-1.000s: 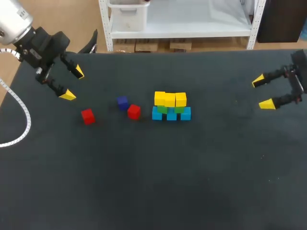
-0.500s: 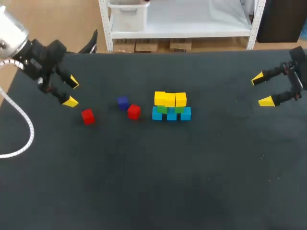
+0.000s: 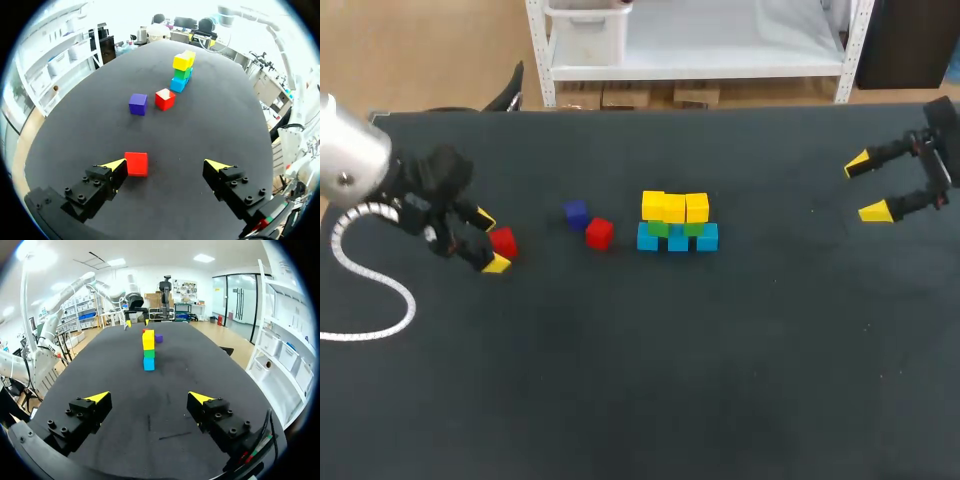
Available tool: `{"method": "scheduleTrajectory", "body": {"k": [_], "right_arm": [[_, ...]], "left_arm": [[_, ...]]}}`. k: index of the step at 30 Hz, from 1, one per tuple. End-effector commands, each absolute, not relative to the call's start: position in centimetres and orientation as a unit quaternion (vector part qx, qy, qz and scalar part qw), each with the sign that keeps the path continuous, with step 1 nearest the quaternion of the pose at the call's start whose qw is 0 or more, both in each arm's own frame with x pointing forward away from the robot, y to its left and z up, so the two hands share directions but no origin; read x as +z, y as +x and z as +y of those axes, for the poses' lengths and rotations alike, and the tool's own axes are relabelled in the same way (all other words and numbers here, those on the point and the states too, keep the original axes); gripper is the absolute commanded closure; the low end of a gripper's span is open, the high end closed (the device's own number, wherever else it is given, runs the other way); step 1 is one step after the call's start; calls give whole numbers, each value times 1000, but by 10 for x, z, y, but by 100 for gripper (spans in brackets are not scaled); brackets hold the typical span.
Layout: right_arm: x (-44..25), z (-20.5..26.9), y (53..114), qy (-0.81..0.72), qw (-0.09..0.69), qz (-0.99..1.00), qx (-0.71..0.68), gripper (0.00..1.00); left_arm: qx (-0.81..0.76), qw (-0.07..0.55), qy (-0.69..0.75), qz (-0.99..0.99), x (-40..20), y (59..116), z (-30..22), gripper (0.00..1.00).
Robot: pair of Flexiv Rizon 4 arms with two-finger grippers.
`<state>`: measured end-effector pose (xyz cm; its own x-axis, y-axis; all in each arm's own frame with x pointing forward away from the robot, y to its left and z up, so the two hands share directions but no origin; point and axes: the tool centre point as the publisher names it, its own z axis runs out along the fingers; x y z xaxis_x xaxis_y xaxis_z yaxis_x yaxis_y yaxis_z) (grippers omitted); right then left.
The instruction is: Place the blue cubes, place green cubes on the blue cubes, place the yellow cubes on the green cubes, then place the red cubes on the yellow cubes, and place purple cube on the red cubes.
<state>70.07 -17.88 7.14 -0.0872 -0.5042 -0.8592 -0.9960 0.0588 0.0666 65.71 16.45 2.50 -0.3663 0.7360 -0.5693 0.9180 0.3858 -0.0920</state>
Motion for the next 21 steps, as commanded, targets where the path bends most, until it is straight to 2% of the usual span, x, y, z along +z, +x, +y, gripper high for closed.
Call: {"method": "scheduleTrajectory", "body": {"k": [1, 21], "right_arm": [[71, -179, 701, -584, 341, 642, 361, 0], [71, -179, 701, -584, 341, 642, 361, 0]], "left_arm": [[-173, 247, 500, 812, 11, 661, 161, 0], [-159, 242, 524, 801, 4, 693, 171, 0]]}}
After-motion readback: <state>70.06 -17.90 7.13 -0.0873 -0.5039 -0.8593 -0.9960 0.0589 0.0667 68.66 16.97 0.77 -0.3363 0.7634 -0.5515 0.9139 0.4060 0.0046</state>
